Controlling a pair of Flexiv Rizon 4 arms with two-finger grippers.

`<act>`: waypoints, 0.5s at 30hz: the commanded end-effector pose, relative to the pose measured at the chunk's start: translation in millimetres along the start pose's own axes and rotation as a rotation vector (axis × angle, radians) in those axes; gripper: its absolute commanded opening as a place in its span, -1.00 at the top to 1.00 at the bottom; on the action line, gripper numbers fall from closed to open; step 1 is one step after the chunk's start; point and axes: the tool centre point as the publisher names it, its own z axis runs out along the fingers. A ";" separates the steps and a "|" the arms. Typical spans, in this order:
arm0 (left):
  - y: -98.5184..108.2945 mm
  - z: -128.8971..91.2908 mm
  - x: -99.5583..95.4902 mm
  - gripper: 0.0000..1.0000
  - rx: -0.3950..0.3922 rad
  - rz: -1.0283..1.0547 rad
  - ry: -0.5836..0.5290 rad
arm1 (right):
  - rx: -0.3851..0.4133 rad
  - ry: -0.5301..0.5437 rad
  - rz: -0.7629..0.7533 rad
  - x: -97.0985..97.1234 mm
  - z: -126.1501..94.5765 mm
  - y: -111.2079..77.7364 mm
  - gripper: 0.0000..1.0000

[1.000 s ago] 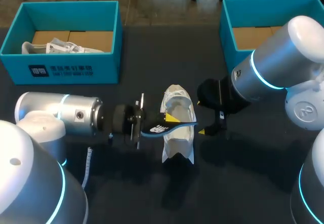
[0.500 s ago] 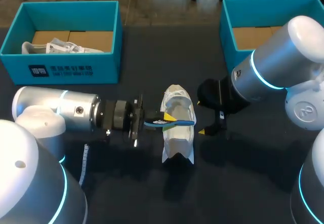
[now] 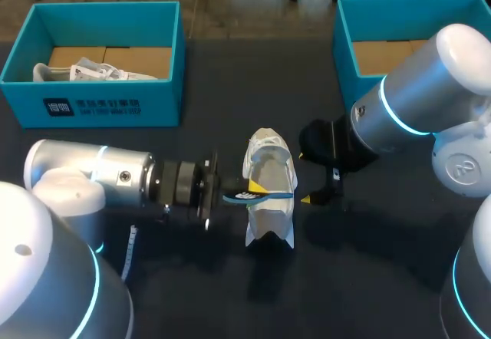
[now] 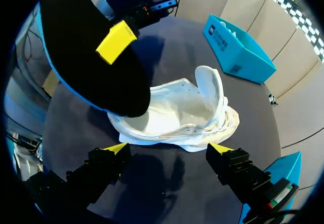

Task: Take the shoe out of the shoebox, open the shoe tongue, remove and reinsert the insole, then place the shoe into the shoebox

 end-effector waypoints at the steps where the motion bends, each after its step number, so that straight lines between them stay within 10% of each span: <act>1: 11.6 4.2 1.2 1.00 0.005 -0.009 -0.010 | 0.002 -0.003 0.001 1.1 1.3 0.6 -1.00; 15: 38.3 12.8 -3.1 1.00 -0.015 -0.015 -0.052 | 0.002 -0.003 0.001 1.1 1.3 0.6 -1.00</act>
